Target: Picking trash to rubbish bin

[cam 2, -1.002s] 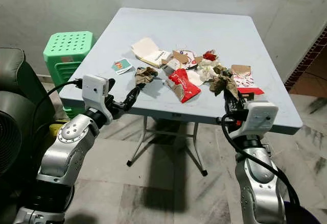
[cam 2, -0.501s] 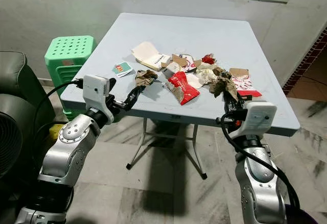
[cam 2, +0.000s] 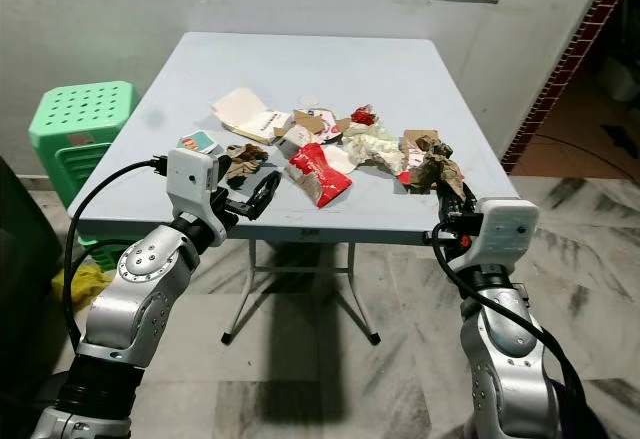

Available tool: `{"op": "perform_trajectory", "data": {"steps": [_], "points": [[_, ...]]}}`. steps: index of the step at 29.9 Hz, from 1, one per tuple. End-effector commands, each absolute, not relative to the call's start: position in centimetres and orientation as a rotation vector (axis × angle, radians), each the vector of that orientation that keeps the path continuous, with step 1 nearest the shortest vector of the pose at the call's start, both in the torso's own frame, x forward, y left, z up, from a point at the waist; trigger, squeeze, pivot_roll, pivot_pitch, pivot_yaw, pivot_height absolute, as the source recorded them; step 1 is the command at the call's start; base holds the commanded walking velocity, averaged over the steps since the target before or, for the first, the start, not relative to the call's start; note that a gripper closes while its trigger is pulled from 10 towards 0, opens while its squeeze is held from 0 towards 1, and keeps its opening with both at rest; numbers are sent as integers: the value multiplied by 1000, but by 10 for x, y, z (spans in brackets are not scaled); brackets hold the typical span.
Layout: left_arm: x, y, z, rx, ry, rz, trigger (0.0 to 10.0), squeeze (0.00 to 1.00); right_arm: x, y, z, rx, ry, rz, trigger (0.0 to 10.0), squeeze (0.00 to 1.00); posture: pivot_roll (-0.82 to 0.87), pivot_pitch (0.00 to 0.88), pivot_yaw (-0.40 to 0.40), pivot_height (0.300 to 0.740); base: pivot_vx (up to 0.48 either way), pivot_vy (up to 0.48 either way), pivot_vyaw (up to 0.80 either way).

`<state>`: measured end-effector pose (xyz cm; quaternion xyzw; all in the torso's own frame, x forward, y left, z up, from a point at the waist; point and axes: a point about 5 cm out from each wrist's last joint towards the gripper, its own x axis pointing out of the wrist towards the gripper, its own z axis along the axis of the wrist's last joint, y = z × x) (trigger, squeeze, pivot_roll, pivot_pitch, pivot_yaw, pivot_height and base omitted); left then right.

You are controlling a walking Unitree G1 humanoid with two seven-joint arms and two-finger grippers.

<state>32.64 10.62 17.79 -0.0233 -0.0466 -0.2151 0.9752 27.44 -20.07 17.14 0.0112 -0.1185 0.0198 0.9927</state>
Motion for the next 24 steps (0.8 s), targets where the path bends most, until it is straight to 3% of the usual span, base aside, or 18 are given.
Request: {"op": "perform_trajectory", "data": {"steps": [1, 8, 10, 24], "points": [[325, 99, 178, -50, -90, -464, 10000, 0, 273, -207, 174, 9, -239, 15, 10000, 0, -95, 51, -13, 740, 0, -480, -769], [325, 100, 177, -47, -80, -453, 10000, 0, 273, -208, 173, 10, -235, 15, 10000, 0, -93, 51, -15, 740, 0, -445, -771], [326, 101, 176, -79, -73, -441, 10000, 0, 273, -208, 173, 6, -232, 15, 10000, 0, -93, 52, -15, 740, 0, 0, -766], [325, 92, 173, -50, -25, -489, 10000, 0, 275, -216, 173, 19, -202, -33, 10000, 0, -97, 54, -19, 740, 0, 0, 0]]}}
